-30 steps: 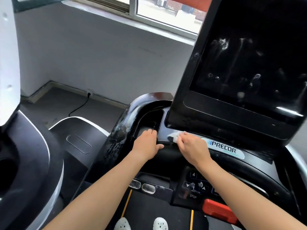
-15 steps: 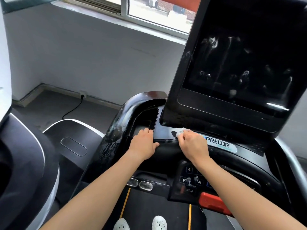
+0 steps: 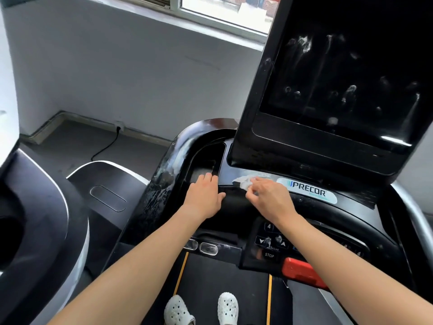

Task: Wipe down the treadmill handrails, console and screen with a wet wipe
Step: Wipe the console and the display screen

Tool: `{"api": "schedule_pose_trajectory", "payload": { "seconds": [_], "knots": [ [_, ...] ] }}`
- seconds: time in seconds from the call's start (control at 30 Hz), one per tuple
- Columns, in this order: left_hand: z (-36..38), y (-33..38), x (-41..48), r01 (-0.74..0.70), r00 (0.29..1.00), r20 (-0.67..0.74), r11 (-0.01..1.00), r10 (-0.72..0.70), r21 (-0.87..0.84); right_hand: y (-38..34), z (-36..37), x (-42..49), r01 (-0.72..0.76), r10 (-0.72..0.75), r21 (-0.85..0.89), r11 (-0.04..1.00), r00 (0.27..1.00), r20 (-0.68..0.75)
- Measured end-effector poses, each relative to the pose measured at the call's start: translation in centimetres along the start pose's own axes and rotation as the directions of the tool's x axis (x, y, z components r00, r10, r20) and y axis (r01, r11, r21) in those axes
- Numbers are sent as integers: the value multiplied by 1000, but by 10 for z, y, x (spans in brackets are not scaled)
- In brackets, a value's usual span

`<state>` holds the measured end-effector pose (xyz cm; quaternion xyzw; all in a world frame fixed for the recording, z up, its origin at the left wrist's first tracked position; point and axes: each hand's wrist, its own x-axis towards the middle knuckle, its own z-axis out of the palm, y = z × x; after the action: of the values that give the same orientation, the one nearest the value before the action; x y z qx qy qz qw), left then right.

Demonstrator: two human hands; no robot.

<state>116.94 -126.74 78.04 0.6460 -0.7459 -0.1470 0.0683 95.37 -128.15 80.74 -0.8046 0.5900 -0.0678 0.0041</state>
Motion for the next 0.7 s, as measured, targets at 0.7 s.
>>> {"api": "schedule_pose_trajectory", "payload": {
  "seconds": [0.7],
  "knots": [
    [-2,35,5,137,991,-11,990,-136,23,-4,-1,12,-59,59,138,989,998,4]
  ]
}}
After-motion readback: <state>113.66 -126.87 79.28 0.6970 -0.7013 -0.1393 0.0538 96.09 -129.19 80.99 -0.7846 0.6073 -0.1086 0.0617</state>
